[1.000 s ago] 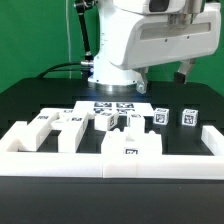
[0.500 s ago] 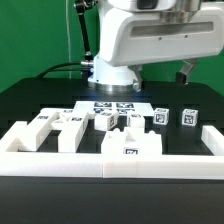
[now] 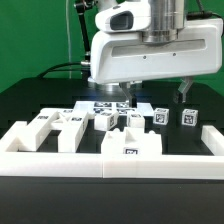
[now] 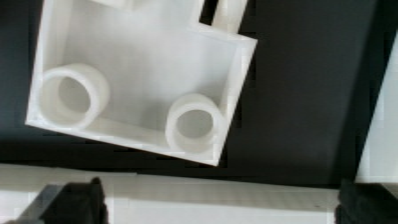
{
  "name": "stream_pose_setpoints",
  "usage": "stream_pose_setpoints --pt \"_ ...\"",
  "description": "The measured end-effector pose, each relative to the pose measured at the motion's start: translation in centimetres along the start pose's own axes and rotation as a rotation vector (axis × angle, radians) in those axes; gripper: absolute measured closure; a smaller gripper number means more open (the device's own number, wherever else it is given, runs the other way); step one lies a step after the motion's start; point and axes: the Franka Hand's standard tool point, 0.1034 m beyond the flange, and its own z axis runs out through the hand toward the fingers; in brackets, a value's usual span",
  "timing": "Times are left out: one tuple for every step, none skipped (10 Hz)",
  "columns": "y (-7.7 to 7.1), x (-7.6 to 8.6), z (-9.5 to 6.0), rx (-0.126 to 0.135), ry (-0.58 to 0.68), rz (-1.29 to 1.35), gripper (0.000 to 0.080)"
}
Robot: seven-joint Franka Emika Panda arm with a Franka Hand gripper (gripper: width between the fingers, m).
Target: Assemble chair
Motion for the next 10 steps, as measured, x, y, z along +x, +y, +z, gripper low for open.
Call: stream_pose_setpoints --pt "0.0 0.0 0.0 0.0 0.0 -0.001 0.015" --pt "0.0 0.0 0.1 0.0 -0.001 -0.001 0.015" --pt "0.2 -0.2 0.7 0.0 -0.003 0.015 0.015" --pt "0.1 -0.5 1.7 -0.002 0.0 0.025 0.015" --pt "0.0 -0.8 2.3 -0.004 0.001 0.024 0.015" --pt "-0.1 -0.9 2.9 -0.005 0.004 0.022 0.015" --pt "-0.2 -1.0 3.5 -0.005 -0.001 0.021 0.015" --pt "-0.3 -1.2 4.2 -0.004 -0.01 0.02 0.015" --pt "-0.3 -1.3 4.9 -0.005 -0.009 0.023 0.015" --pt "-0.4 -1.5 5.5 -0.006 -0.01 0.027 0.015"
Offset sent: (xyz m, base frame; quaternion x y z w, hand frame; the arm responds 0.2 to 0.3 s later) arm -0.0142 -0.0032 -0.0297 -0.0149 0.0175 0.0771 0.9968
